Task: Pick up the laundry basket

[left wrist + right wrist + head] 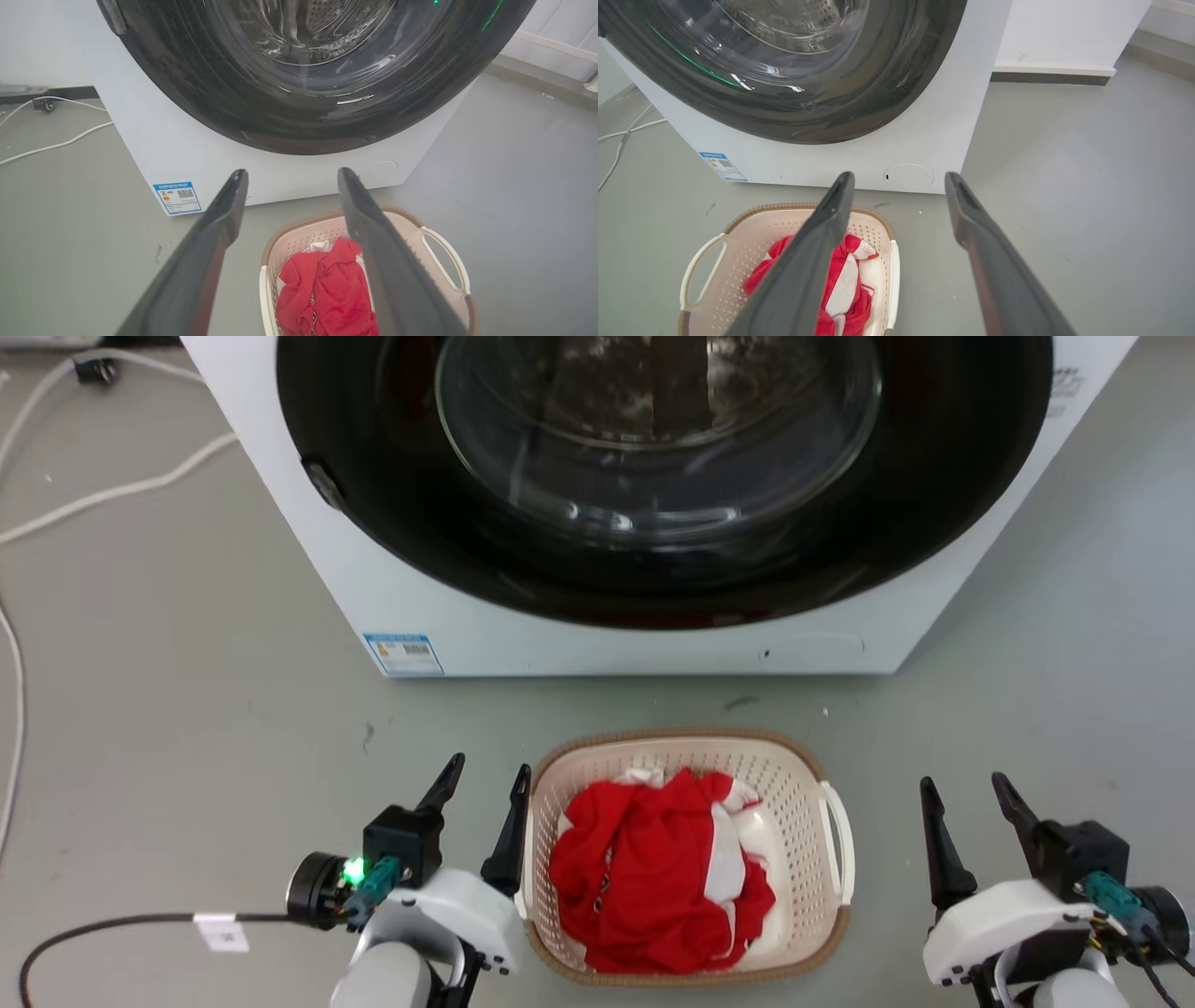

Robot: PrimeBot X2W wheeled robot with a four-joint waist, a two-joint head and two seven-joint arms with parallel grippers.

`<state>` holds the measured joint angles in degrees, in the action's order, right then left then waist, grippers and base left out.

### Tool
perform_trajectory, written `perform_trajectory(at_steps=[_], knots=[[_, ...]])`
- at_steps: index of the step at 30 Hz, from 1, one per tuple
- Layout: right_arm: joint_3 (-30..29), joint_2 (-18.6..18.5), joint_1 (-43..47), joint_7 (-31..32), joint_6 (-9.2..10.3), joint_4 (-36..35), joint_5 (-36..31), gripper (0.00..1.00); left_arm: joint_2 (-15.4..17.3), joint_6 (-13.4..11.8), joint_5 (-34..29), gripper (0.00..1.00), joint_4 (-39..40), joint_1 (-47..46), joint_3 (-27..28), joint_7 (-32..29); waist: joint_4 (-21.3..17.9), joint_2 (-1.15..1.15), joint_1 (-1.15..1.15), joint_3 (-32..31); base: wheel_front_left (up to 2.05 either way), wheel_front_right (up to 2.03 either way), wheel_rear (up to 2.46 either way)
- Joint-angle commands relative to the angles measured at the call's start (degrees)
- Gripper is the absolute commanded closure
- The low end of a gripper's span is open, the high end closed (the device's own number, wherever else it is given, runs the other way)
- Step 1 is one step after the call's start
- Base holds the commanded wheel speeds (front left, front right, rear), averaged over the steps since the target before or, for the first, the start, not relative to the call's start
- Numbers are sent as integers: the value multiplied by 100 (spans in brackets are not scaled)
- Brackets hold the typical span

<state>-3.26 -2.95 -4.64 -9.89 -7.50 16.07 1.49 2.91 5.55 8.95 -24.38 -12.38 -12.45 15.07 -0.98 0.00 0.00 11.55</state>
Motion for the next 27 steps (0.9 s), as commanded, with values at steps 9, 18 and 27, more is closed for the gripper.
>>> perform_trajectory(at_steps=[9, 18, 27], knots=[[85, -38, -1148, -228, 2, 1297, -22, 0, 2, 156, 219, 0, -1469, -1258, -291, 11, -139, 0, 0, 1518, 0, 0, 0], [452, -130, -2556, -355, 2, 3236, 183, 0, 153, 191, 822, 0, -3177, -2619, -875, -527, -265, 0, 0, 2424, 0, 0, 0], [876, -80, -3503, -405, 3, 4483, 490, 0, 286, 190, 1413, 0, -3897, -3176, -1192, -882, -308, 0, 0, 2865, 0, 0, 0]])
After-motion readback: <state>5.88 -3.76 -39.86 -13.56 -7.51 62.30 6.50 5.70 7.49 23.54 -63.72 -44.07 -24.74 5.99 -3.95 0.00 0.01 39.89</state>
